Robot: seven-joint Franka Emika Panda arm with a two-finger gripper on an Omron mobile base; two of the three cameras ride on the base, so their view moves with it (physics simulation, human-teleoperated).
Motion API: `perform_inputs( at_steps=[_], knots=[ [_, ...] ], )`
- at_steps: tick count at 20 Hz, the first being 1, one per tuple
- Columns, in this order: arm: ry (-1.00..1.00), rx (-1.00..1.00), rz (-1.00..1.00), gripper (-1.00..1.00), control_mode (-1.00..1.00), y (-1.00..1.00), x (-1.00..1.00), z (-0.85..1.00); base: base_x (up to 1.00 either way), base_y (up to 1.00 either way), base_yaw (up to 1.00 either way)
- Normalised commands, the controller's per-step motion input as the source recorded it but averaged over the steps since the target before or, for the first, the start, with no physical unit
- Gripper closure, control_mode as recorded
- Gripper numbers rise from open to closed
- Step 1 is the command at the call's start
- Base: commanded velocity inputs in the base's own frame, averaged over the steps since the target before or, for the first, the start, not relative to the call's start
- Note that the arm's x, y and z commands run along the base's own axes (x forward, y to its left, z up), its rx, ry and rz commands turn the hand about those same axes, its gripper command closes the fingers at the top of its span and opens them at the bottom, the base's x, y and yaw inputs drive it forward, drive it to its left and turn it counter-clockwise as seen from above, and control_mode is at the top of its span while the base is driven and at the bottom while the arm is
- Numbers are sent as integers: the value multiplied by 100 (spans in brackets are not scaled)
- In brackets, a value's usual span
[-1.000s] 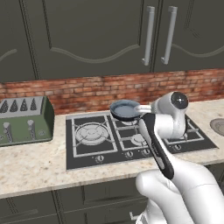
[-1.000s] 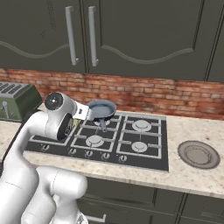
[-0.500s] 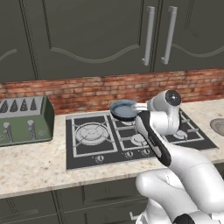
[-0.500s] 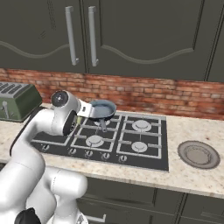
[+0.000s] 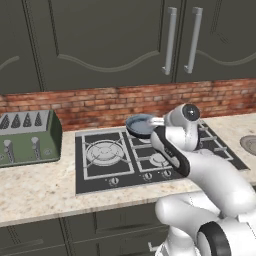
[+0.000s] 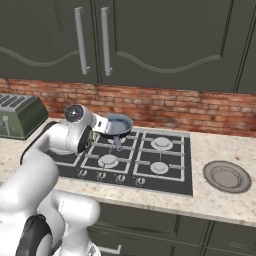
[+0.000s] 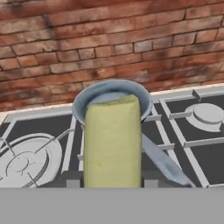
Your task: Pick up the butter stick and place it in the pan. Then turn on the burner for the pan.
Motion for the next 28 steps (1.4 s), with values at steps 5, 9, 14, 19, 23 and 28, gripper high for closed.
perform_inputs(
  at_steps=[5,9,14,19,23,28],
  knots=[
    [1,0,0,100,-100,0,36,0,0,0,0],
    [0,0,0,100,-100,0,27,-14,0,0,0],
    [0,0,0,100,-100,0,9,-25,0,0,0],
    [0,0,0,100,-100,0,12,-4,0,0,0],
    [0,0,0,100,-100,0,26,0,0,0,0],
    [0,0,0,100,-100,0,32,0,0,0,0]
  ],
)
